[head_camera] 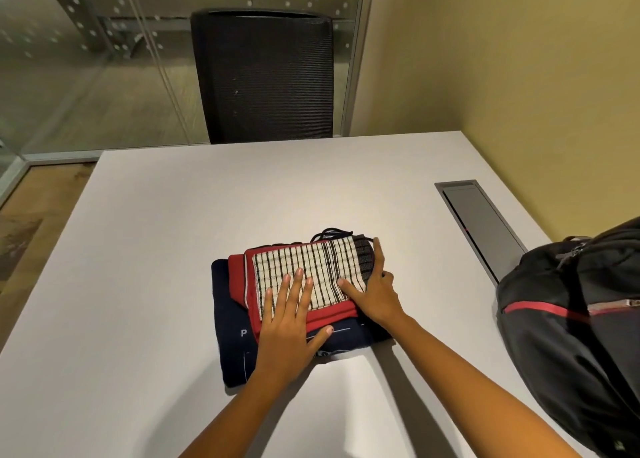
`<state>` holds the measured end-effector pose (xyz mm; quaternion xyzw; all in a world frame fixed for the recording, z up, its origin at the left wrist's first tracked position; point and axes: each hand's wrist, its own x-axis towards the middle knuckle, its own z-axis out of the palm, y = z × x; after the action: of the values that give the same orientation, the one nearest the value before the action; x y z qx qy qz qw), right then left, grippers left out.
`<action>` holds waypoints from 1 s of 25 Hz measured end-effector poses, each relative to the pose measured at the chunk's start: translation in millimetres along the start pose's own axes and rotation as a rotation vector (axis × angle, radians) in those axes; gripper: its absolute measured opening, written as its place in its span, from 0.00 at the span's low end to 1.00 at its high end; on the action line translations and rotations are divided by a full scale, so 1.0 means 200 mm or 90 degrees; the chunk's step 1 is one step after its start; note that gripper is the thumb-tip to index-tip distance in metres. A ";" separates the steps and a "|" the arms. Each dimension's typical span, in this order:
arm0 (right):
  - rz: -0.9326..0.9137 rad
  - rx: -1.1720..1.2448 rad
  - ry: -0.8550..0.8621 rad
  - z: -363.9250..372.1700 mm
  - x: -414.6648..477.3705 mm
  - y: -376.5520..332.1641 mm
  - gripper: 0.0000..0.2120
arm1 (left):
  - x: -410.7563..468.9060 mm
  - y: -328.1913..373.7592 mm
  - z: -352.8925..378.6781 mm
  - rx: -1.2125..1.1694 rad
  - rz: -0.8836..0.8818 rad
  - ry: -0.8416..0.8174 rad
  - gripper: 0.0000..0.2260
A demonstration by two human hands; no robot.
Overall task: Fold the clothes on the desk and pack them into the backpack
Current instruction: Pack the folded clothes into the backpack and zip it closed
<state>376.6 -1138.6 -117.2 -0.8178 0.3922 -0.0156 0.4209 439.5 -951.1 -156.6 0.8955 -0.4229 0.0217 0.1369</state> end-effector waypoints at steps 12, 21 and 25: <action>0.073 -0.072 -0.043 -0.08 0.02 -0.21 0.53 | -0.04 -0.02 -0.03 -0.047 -0.049 -0.032 0.38; -0.282 -0.291 0.203 -0.25 -0.34 -0.66 0.40 | -0.11 -0.02 -0.26 -0.205 -0.058 0.056 0.34; -0.431 -0.418 0.254 -0.42 -0.49 -0.75 0.40 | -0.12 0.03 -0.33 -0.242 0.008 0.049 0.31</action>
<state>372.8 -1079.9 72.1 -0.9692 0.1624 -0.1828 0.0301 425.5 -918.9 -95.5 0.8493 -0.4198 -0.0235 0.3192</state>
